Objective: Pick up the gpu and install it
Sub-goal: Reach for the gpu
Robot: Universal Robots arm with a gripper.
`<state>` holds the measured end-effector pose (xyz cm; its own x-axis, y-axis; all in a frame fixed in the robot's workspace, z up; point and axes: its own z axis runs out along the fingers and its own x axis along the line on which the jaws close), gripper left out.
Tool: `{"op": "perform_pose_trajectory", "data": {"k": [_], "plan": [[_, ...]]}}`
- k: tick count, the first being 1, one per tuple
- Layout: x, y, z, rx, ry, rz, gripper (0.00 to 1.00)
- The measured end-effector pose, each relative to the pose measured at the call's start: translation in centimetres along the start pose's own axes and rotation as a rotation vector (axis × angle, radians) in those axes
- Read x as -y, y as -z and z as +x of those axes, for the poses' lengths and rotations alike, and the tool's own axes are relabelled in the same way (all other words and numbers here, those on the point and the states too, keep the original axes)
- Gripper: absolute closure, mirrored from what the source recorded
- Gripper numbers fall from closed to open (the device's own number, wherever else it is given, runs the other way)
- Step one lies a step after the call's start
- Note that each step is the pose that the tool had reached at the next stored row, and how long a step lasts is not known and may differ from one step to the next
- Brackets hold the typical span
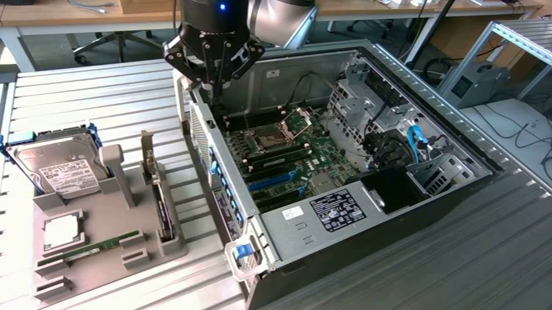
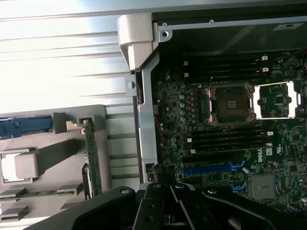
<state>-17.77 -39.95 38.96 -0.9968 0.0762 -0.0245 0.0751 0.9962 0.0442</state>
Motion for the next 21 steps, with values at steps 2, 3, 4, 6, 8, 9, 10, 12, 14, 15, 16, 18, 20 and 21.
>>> {"op": "perform_pose_trajectory", "data": {"k": [2,3,4,6,8,9,10,12,14,15,16,18,20,21], "plan": [[0.0,0.0,0.04,0.0,0.0,0.0,0.89],[0.0,-0.01,0.06,0.0,0.0,0.0,0.89],[0.0,-0.01,0.08,0.0,0.0,0.0,0.89],[0.01,-0.01,0.12,0.0,0.0,0.0,0.89],[0.01,-0.01,0.17,0.0,0.0,0.0,0.89],[0.02,-0.01,0.19,-0.0001,0.0,0.0001,0.89],[0.02,-0.02,0.23,0.0,0.0,0.0,0.89],[0.02,-0.02,0.29,0.0,0.0,0.0,0.89],[0.03,-0.02,0.34,0.0,0.0,0.0,0.89],[0.03,-0.02,0.36,-0.0001,0.0,0.0,0.89],[0.03,-0.03,0.39,0.0,0.0,-0.0001,0.89],[0.04,-0.03,0.44,0.0,0.0,0.0,0.89],[0.04,-0.03,0.49,0.0,0.0,0.0,0.89],[0.04,-0.03,0.52,0.0,0.0,0.0,0.89]]}}
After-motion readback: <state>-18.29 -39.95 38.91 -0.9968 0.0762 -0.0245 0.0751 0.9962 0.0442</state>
